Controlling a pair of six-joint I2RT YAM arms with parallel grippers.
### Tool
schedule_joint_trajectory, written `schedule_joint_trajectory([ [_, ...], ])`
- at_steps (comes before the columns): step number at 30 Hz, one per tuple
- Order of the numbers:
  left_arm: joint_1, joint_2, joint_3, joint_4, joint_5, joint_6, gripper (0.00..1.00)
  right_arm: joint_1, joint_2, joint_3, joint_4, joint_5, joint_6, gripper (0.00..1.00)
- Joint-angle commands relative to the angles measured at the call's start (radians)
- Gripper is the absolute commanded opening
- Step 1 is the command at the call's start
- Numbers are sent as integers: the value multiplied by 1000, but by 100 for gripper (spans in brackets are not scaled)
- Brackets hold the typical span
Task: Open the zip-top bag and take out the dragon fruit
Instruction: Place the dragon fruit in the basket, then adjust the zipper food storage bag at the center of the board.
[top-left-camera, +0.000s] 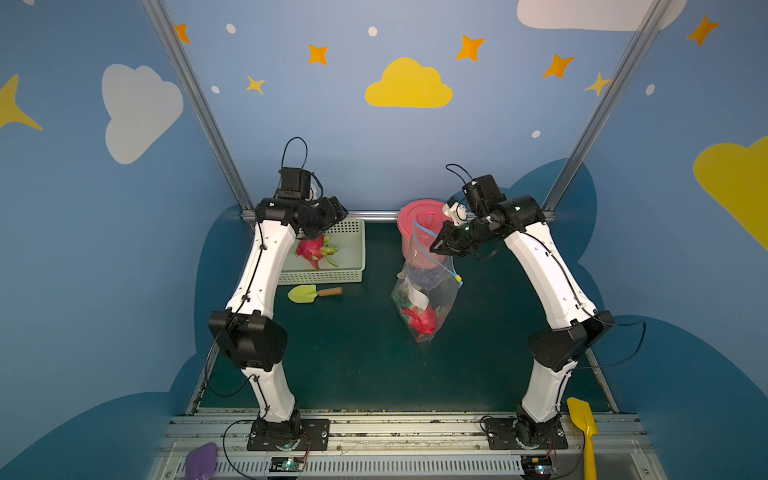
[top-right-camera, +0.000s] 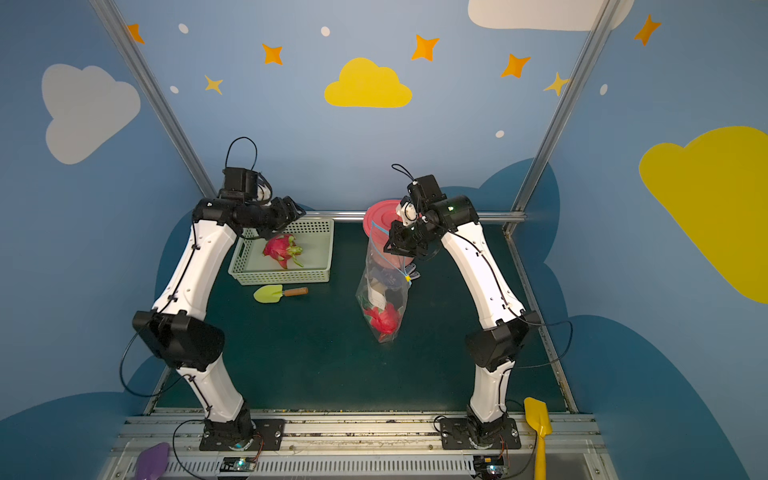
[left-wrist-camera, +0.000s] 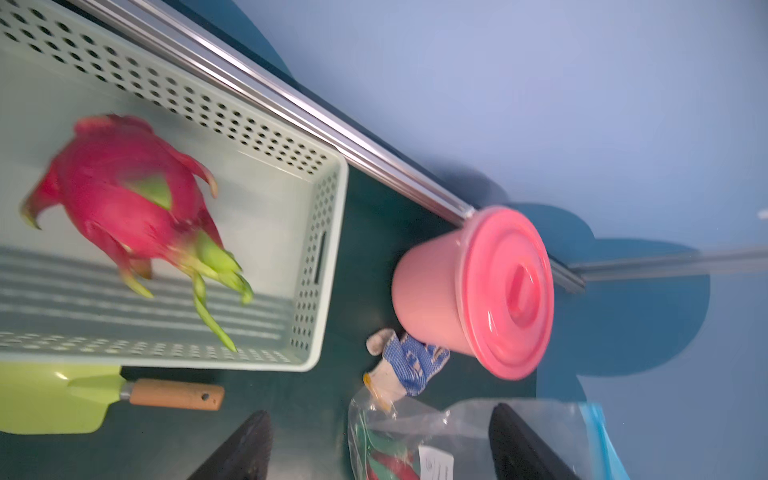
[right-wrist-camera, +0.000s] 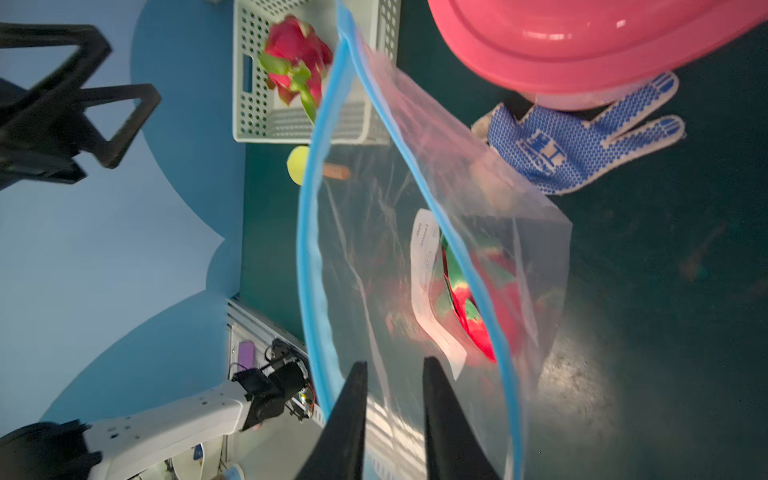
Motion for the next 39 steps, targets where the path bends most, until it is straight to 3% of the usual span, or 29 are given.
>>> schedule_joint_trajectory([
  [1,-54,-111,-219,41,28,0,82,19,-1,-54,-121,14,-67,26],
  [6,-192,-270,-619,228,92,-121,83,60,-25,-184,-93,8,-102,34],
  [11,-261,-241,-791,401,160,-213,84,86,-71,-403,41,-21,-81,40],
  [21,-280,-87,-862,569,237,-242,84,122,-169,-694,296,-1,-31,47],
  [29,-286,-30,-841,575,236,-217,82,162,-157,-710,528,-157,-13,36],
  [35,-287,15,-830,588,245,-209,80,164,-57,-675,430,-81,-48,35],
  [39,-285,44,-813,596,247,-212,80,164,-34,-640,320,79,-92,50],
])
